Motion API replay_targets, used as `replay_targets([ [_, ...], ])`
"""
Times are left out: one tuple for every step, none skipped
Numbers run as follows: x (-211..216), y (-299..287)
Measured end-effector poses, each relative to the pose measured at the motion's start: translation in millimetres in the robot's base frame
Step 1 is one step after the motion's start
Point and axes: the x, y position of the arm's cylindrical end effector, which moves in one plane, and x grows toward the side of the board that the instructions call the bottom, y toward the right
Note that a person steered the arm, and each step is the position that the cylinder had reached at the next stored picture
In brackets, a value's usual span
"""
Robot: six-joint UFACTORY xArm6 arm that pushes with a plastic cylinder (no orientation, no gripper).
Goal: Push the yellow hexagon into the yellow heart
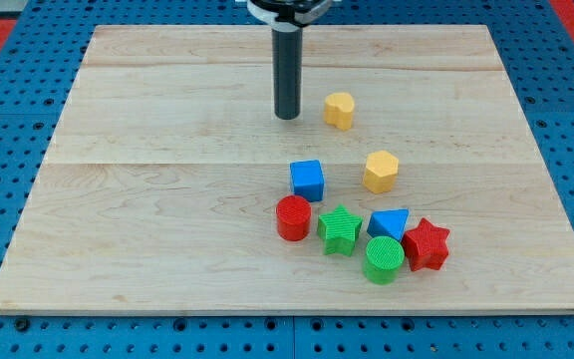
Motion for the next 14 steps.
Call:
replay_targets([
  [0, -3],
  [16, 13],
  [24, 13],
  [31, 46],
  [31, 106],
  [26, 119],
  [21, 28],
  [33, 52],
  [37, 173],
  [83, 191],
  [131, 148],
  [88, 65],
  [64, 31],
  [65, 31],
])
